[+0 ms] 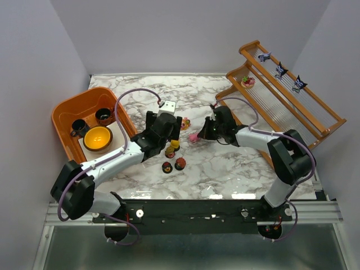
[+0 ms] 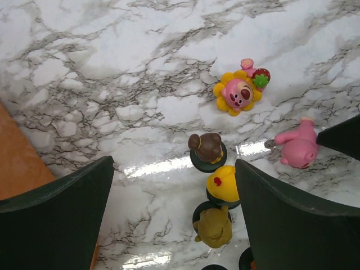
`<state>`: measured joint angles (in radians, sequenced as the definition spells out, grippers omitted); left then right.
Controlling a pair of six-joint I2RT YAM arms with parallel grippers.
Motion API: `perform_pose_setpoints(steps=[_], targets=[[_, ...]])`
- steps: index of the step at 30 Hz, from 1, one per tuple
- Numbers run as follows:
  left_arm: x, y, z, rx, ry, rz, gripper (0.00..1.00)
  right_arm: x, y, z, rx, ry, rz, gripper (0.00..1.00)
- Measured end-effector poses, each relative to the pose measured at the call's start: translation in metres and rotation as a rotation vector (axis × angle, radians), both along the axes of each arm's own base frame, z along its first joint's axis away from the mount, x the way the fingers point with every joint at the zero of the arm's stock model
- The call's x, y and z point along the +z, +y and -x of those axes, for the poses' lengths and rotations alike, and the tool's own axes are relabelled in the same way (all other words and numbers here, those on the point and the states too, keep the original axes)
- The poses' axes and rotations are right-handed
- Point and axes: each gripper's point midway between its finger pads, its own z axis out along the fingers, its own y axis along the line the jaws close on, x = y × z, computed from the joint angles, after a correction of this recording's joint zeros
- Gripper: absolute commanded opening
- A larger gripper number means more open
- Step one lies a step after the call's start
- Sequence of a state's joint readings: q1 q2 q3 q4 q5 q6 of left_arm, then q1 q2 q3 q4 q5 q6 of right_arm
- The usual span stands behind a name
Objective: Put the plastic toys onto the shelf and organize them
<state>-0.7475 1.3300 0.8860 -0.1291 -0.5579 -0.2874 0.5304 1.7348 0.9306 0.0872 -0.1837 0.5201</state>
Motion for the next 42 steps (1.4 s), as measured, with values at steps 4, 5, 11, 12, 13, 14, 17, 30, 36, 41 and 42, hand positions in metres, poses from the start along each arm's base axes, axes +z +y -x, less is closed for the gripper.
perform_pose_setpoints(steps=[4,5,11,12,13,14,17,30,36,41,42], targets=[[-0.013,-0.009,0.002,-0.029,0.043,0.018,0.99,0.007,-0.001,0.0,-0.051,0.004,-0.022,0.01],[-0.016,-0.013,0.003,-0.042,0.057,0.031,0.99,0.008,-0.001,0.0,-0.065,0.007,-0.028,0.01],[-0.019,-0.032,0.009,-0.095,0.096,0.123,0.99,0.028,-0.001,-0.002,-0.154,0.012,-0.082,0.01],[-0.018,-0.037,0.009,-0.102,0.098,0.149,0.99,0.034,-0.002,-0.003,-0.172,0.009,-0.095,0.01],[-0.016,-0.041,0.009,-0.109,0.099,0.172,0.99,0.04,-0.002,-0.003,-0.188,0.007,-0.109,0.01],[-0.014,-0.045,0.009,-0.115,0.099,0.198,0.99,0.045,-0.002,-0.003,-0.198,0.002,-0.122,0.01],[-0.009,-0.06,0.007,-0.135,0.097,0.279,0.99,0.066,-0.002,-0.003,-0.232,-0.012,-0.174,0.01],[0.006,-0.1,-0.005,-0.191,0.051,0.507,0.93,0.086,0.002,0.006,-0.29,0.046,-0.293,0.01],[0.01,-0.107,-0.008,-0.205,0.033,0.551,0.91,0.085,0.005,0.01,-0.291,0.073,-0.316,0.01],[-0.005,-0.109,-0.009,-0.181,0.069,0.555,0.83,0.086,0.006,0.01,-0.302,0.089,-0.333,0.01],[-0.007,-0.109,-0.009,-0.177,0.074,0.556,0.8,0.087,0.007,0.01,-0.304,0.091,-0.336,0.01]])
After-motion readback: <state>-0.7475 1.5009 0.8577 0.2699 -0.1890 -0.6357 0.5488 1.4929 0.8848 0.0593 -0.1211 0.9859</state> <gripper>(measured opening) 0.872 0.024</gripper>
